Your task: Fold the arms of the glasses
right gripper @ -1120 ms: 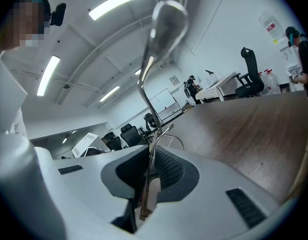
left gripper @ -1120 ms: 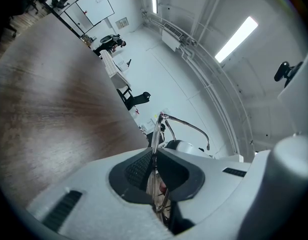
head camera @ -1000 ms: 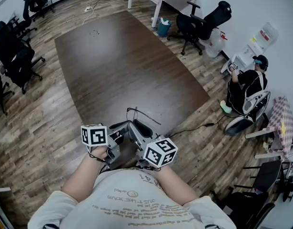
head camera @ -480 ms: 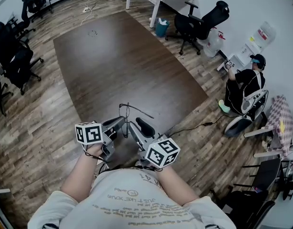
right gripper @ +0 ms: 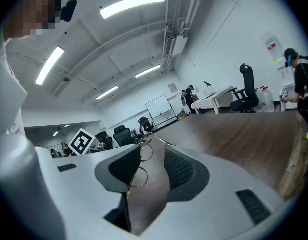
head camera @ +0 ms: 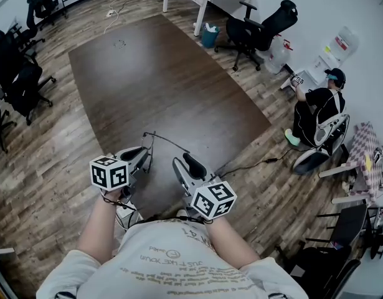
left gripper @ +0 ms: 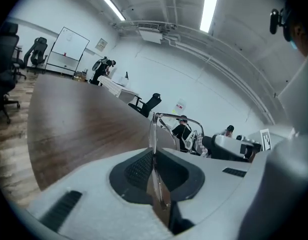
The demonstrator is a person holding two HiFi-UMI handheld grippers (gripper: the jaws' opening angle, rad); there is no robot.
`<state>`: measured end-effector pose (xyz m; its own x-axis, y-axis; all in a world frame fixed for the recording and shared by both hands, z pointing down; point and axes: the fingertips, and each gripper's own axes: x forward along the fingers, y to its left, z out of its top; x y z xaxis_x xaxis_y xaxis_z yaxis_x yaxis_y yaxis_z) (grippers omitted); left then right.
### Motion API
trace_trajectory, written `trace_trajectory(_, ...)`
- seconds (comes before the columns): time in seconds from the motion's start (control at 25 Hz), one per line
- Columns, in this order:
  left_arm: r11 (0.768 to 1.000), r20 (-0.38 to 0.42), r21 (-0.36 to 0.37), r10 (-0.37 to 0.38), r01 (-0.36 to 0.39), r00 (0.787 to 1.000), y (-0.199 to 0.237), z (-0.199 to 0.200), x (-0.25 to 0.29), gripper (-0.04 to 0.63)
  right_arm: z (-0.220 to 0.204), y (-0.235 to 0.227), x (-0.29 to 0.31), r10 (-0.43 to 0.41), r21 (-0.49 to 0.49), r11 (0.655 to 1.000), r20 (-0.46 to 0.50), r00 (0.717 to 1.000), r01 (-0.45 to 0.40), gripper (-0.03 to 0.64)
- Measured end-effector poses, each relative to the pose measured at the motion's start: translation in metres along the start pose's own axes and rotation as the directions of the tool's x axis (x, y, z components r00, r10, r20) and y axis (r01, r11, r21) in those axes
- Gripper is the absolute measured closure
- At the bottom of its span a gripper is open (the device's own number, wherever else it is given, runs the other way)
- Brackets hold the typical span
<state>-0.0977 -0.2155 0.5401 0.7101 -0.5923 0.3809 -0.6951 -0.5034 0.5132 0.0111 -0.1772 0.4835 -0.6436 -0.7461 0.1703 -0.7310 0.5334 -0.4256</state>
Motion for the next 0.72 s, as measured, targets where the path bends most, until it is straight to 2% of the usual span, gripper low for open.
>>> trace_trajectory(0.36,0.994,0.005,0.084,0.065,-0.065,0.998,0.009,0.002,-0.011,0.560,-0.001,-0.011,-0.009,-0.066,-0.007,0.998,0.000,0.998,0.066,0.469)
trace_trajectory(0.48,0.987,-0.018,0.144,0.070,-0.067,0.997,0.007,-0.002,-0.010,0.560,0.001,-0.010,-0.011,-0.063,-0.021,0.998,0.000,0.998,0.063,0.469)
trace_trajectory(0.6,0.962,-0.061,0.264,0.082,-0.063,0.995,0.002,-0.008,-0.007,0.560,0.001,-0.008,-0.010,-0.058,-0.046,0.997,-0.006,0.998,0.057,0.469)
trace_trajectory(0.72,0.905,-0.116,0.422,0.123,-0.064,0.986,-0.003,-0.017,-0.002,0.560,0.001,-0.005,-0.008,-0.053,-0.077,0.996,-0.021,0.998,0.051,0.469)
